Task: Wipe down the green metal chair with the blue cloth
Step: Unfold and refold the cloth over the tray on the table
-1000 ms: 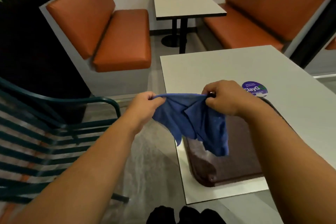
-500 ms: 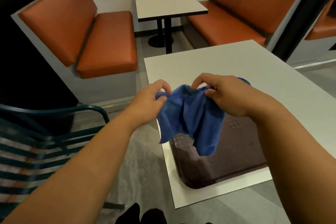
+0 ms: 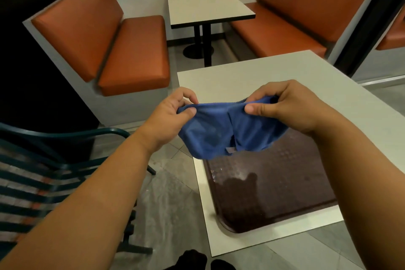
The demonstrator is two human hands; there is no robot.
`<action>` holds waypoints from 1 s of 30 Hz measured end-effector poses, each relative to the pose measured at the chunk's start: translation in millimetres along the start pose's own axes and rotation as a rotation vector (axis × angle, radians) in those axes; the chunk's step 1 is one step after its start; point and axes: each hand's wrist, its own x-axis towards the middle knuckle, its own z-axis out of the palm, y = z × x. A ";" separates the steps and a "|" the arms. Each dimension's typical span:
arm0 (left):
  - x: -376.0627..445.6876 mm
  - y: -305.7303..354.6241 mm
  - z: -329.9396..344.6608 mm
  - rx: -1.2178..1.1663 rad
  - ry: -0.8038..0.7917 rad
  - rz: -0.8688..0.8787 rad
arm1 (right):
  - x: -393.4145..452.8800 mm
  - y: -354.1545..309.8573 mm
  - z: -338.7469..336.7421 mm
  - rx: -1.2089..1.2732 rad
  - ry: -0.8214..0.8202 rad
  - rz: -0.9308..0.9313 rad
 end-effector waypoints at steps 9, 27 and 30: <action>7.0 12.6 13.0 0.016 0.001 0.032 | 9.9 -3.8 24.2 -0.363 0.384 0.122; 20.5 -0.1 51.7 0.180 -0.263 -0.064 | -0.3 18.1 23.9 -0.223 -0.255 0.202; 30.6 -11.6 60.9 0.236 -0.232 -0.081 | 8.0 35.5 27.7 -0.365 -0.110 0.218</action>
